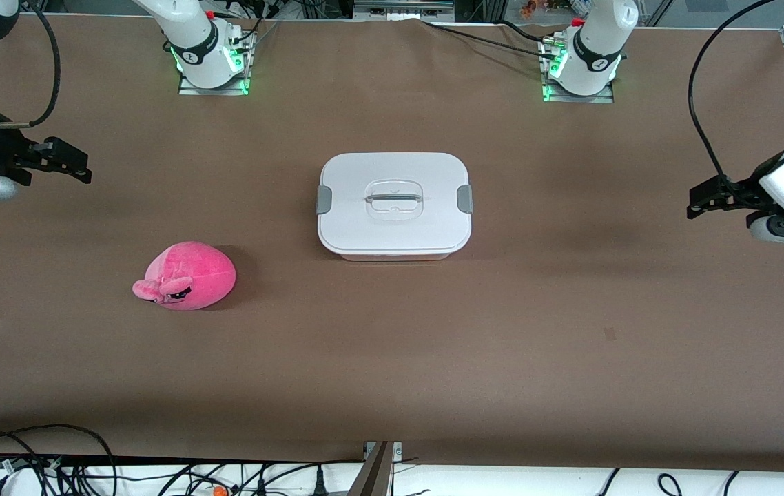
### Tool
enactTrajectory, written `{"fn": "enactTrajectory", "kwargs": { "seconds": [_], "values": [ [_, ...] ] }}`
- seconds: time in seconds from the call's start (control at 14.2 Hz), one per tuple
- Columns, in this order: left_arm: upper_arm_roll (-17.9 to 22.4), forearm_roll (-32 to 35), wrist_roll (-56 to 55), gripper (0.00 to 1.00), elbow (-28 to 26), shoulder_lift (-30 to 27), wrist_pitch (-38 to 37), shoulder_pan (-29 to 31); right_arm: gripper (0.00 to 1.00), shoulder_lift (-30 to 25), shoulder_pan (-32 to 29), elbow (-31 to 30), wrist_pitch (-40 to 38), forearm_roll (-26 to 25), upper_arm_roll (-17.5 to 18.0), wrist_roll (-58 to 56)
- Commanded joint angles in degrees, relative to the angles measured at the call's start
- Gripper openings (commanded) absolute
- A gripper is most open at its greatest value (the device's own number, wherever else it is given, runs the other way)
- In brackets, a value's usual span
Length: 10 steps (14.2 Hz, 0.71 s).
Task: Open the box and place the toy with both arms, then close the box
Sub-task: 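Move the left gripper toward the white box lid handle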
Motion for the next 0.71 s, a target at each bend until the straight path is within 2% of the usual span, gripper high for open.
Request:
{"fn": "enactTrajectory", "kwargs": {
  "seconds": [0.0, 0.14, 0.42, 0.57, 0.64],
  "values": [
    [-3.94, 0.34, -0.05, 1.0, 1.97, 0.87, -1.19, -1.43, 1.0, 0.23, -0.67, 0.87, -0.96, -0.65, 1.12, 0.51],
    [-8.6, 0.43, -0.05, 1.0, 1.97, 0.96, -1.19, -2.22, 1.0, 0.23, -0.67, 0.87, -0.62, -0.65, 1.12, 0.51],
    [-15.81, -3.69, 0.39, 1.0, 1.97, 5.7, -0.93, -3.8, 1.0, 0.4, -0.67, 0.87, -0.09, -0.47, 1.12, 0.51],
    [-20.12, -3.27, 0.3, 1.0, 1.97, 6.93, -0.67, -5.73, 1.0, 0.66, -0.85, 0.87, 0.44, -0.12, 1.03, 0.16],
    [-20.66, -2.83, 0.39, 1.0, 1.97, 7.98, -0.49, -7.83, 1.0, 0.66, -0.59, 0.87, 0.79, -0.12, 1.12, 0.15]
  ]
}}
